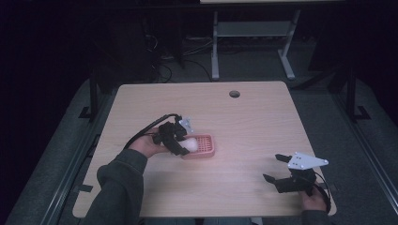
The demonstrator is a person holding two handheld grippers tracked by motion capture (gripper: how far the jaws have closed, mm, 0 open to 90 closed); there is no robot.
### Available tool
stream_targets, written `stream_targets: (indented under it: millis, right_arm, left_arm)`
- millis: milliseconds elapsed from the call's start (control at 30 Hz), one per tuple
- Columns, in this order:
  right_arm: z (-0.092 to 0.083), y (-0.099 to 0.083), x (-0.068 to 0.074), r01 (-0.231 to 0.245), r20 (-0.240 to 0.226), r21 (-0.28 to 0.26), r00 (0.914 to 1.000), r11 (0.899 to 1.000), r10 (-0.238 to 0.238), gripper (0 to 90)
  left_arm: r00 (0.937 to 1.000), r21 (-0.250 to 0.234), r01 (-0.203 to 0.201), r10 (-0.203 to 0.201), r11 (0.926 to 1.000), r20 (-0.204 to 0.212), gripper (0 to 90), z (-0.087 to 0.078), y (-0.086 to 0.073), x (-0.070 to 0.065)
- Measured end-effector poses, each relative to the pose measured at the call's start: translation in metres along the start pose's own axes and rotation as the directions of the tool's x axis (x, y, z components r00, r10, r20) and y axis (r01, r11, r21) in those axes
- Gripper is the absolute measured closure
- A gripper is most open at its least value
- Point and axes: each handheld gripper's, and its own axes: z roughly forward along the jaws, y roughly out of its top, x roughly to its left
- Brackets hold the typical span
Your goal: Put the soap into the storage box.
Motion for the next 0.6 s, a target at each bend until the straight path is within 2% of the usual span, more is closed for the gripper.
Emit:
stream_targets:
  millis: [367,600]
  right_arm:
    - [-0.001,0.0,0.0,0.002,0.0,-0.001,1.0,1.0,-0.002,13.6]
    - [-0.001,0.0,0.0,0.002,-0.001,-0.001,1.0,1.0,-0.002,13.6]
  left_arm:
    - [1.0,-0.004,-0.005,0.005,1.0,0.004,49.4,0.002,0.008,0.004]
    - [0.9998,0.011,-0.017,0.017,0.9998,0.001,49.4,0.004,0.018,0.007]
